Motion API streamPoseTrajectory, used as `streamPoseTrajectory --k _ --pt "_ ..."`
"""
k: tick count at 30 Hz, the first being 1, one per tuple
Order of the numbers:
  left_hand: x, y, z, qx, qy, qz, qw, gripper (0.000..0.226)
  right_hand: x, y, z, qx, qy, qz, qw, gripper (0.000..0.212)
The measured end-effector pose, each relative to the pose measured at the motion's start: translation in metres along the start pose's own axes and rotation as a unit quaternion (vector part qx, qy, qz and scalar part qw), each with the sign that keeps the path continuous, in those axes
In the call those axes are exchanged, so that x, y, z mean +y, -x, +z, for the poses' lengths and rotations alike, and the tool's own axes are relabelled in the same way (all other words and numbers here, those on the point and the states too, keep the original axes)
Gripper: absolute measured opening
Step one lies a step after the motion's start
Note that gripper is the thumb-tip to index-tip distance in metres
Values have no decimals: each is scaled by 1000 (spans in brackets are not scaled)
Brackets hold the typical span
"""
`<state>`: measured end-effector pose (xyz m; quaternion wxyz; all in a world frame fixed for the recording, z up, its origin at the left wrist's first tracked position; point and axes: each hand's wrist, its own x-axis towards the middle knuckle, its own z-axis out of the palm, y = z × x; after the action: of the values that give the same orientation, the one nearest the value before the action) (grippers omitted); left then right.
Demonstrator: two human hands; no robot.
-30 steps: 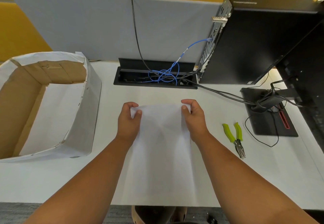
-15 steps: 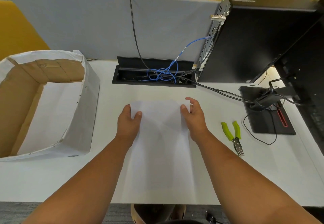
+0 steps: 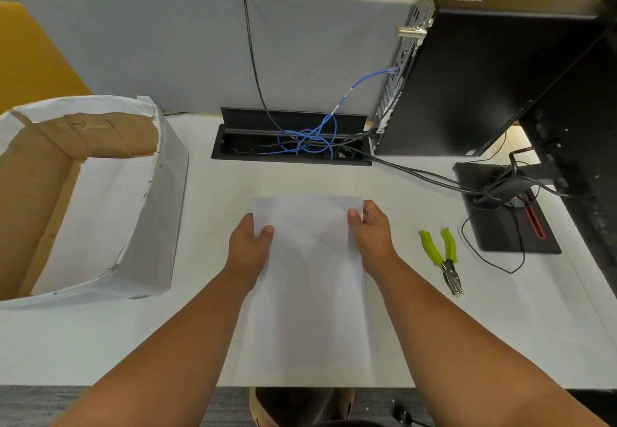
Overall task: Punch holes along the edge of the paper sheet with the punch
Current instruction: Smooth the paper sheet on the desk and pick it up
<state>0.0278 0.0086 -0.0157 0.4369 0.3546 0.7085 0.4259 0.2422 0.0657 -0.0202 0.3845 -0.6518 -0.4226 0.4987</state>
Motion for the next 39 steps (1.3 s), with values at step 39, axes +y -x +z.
streamPoseTrajectory --k 39 --pt "-15 -6 11 3 9 -22 1000 19 41 -2 -59 199 464 177 844 77"
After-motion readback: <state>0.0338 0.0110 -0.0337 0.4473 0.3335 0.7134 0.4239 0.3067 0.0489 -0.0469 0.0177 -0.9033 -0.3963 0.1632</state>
